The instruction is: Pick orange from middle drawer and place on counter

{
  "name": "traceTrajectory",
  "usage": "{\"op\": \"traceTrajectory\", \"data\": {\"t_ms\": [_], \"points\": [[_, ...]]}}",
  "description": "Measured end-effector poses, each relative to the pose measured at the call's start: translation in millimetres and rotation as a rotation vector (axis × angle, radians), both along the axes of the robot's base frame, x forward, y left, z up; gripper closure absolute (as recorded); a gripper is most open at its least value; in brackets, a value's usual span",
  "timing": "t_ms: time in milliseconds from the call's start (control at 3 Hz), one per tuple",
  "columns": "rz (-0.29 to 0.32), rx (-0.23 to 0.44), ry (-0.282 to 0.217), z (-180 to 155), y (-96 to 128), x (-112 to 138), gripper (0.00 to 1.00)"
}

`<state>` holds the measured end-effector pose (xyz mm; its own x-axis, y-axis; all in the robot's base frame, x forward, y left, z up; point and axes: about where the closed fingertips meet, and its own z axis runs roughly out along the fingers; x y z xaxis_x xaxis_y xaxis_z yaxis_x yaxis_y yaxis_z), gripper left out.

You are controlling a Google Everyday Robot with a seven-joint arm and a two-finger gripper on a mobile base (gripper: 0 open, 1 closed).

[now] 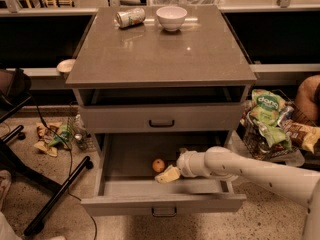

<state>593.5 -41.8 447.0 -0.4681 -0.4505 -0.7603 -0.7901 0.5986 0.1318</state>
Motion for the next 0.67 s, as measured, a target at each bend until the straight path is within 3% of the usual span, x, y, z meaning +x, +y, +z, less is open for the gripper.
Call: {"op": "traceTrajectory", "data": {"t_ms": [667], "points": [[-0.033,0.011,-0.049,-29,21,18,0.00]]}}
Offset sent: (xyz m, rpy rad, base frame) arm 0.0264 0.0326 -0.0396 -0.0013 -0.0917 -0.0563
